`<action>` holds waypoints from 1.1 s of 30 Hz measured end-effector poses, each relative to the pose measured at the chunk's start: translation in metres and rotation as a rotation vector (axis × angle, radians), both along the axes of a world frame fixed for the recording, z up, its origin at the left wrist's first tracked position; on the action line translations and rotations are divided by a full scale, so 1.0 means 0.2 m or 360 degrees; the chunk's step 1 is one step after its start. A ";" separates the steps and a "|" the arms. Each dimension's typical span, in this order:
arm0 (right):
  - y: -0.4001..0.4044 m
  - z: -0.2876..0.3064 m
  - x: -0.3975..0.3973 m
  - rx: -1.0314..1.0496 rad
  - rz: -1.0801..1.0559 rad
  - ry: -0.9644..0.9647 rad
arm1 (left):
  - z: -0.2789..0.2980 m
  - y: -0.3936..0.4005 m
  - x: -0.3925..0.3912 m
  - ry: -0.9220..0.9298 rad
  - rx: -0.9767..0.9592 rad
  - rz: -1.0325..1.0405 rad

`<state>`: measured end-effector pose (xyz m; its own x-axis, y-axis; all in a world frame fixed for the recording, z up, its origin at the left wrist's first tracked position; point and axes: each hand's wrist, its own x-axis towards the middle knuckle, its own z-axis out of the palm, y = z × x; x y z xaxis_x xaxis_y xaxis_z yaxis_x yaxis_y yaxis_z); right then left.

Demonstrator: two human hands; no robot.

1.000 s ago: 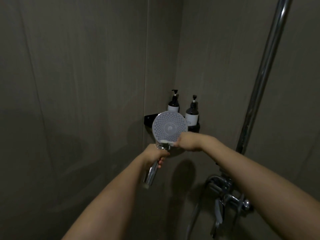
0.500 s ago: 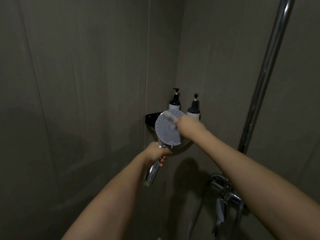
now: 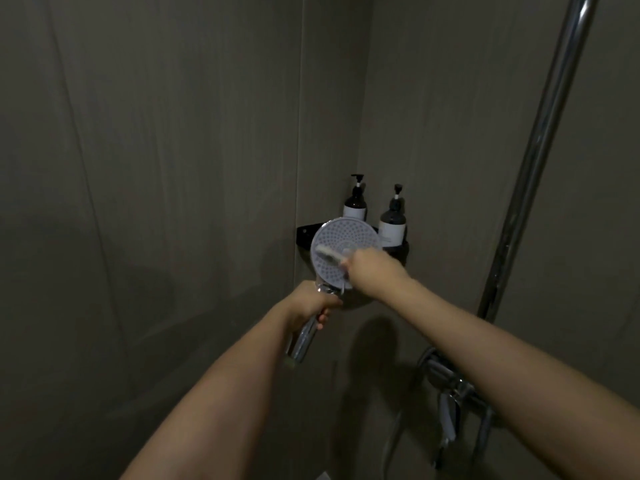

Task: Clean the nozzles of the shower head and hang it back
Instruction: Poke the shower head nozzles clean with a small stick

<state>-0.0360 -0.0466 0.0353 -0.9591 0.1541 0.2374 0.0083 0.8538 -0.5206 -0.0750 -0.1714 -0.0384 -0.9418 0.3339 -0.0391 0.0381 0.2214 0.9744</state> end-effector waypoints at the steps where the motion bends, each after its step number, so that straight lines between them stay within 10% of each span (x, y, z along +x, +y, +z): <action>1: 0.05 0.00 -0.05 -0.0068 -0.0114 0.0054 | 0.00 0.00 0.01 -0.0004 -0.0002 -0.0010; 33: 0.24 -0.19 0.03 0.0242 -0.0067 -0.0143 | -0.07 -0.04 -0.05 -0.0067 0.0168 0.0003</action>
<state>-0.0305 0.0021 -0.0022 -0.9710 0.1635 0.1744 0.0866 0.9206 -0.3808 -0.0857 -0.1797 -0.0528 -0.9407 0.3365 -0.0435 -0.0038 0.1177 0.9930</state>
